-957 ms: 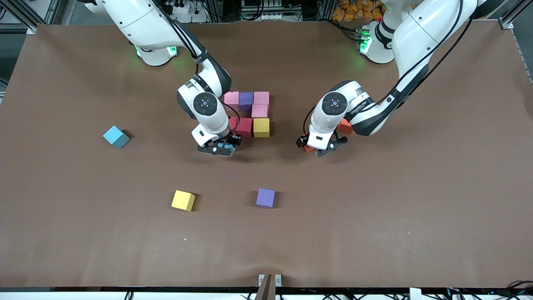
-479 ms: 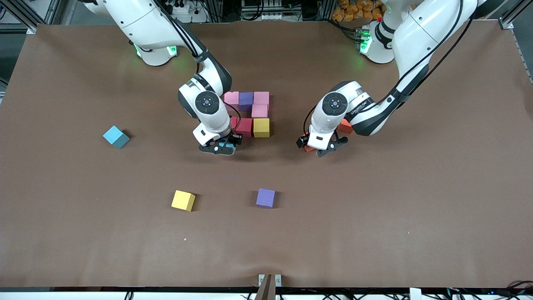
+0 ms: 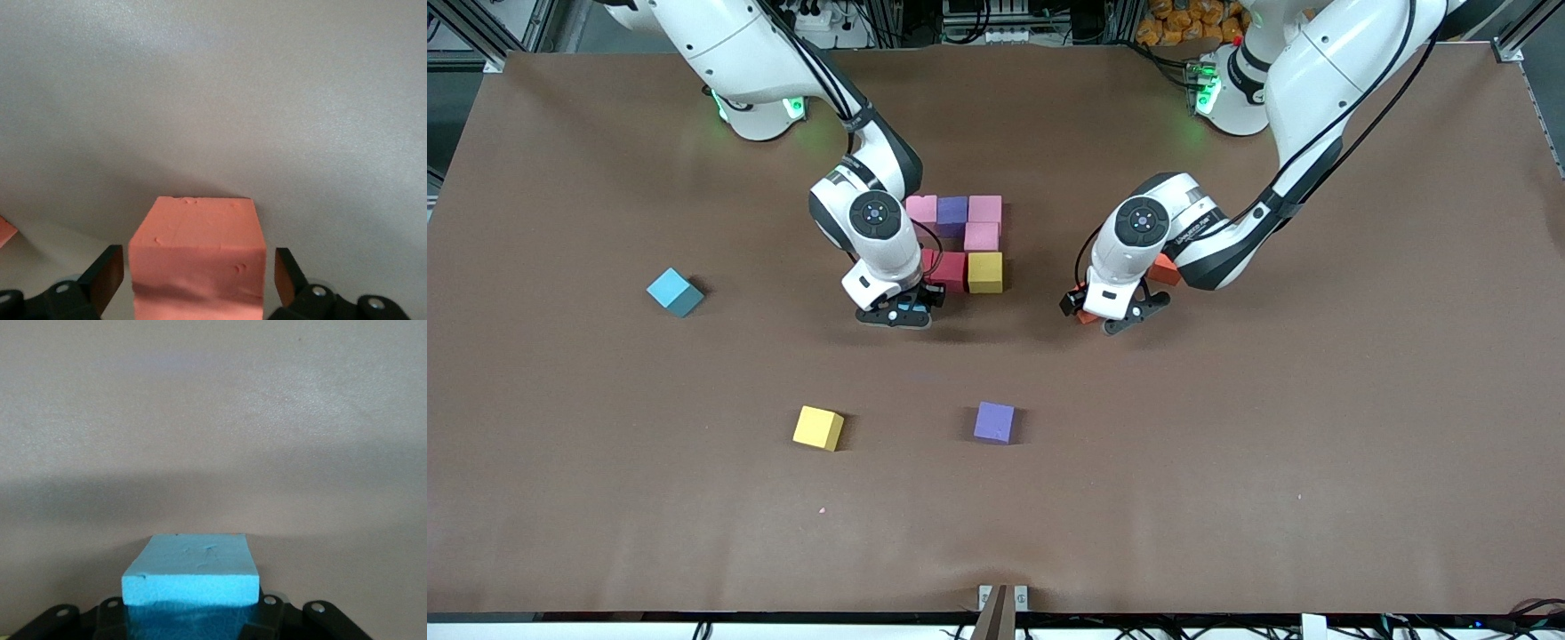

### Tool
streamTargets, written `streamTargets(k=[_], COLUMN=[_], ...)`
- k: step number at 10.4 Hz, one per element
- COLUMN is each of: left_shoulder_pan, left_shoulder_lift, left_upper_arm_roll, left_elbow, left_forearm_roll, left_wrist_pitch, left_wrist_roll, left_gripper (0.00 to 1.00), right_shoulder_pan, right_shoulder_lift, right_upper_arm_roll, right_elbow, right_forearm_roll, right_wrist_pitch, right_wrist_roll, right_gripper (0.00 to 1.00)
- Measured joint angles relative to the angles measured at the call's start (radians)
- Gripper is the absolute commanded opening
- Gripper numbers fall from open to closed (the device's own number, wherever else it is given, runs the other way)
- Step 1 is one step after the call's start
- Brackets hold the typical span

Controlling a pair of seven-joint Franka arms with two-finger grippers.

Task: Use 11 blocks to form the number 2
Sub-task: 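Place the blue cube below the red cubes with the right gripper, then grasp the yellow cube with the right gripper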

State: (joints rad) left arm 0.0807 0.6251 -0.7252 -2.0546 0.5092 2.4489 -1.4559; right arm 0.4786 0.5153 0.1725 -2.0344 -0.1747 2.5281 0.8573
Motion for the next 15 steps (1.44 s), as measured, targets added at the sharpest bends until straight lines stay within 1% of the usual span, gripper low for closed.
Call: streamTargets(k=[5, 7, 9, 10, 11, 13, 15], left_shoulder_pan=[0.000, 0.000, 0.000, 0.001, 0.002, 0.005, 0.006], left_shoulder_lift=[0.000, 0.000, 0.000, 0.000, 0.000, 0.000, 0.000], left_upper_arm_roll=[0.001, 0.001, 0.001, 0.001, 0.002, 0.003, 0.004], left_elbow=[0.000, 0.000, 0.000, 0.000, 0.001, 0.002, 0.003], left_forearm_roll=[0.000, 0.000, 0.000, 0.000, 0.000, 0.000, 0.000], left_wrist_pitch=[0.000, 0.000, 0.000, 0.000, 0.000, 0.000, 0.000], left_wrist_roll=[0.000, 0.000, 0.000, 0.000, 0.000, 0.000, 0.000], left_gripper=[1.00, 1.00, 1.00, 1.00, 1.00, 1.00, 1.00], right_shoulder_pan=[0.000, -0.001, -0.019, -0.051, -0.102, -0.220, -0.275], right_shoulder_lift=[-0.003, -0.017, -0.032, -0.031, -0.023, 0.023, 0.073], right_upper_arm_roll=[-0.002, -0.002, -0.006, -0.009, -0.005, 0.017, 0.022], right_elbow=[0.019, 0.086, 0.169, 0.202, 0.228, 0.288, 0.370], right_forearm_roll=[0.000, -0.001, -0.006, -0.007, -0.009, -0.008, -0.009], right_wrist_pitch=[-0.022, -0.105, -0.141, -0.146, -0.148, -0.146, -0.176], right_wrist_roll=[0.000, 0.000, -0.050, -0.133, -0.268, -0.590, -0.863], right_gripper=[1.00, 1.00, 1.00, 1.00, 1.00, 1.00, 1.00])
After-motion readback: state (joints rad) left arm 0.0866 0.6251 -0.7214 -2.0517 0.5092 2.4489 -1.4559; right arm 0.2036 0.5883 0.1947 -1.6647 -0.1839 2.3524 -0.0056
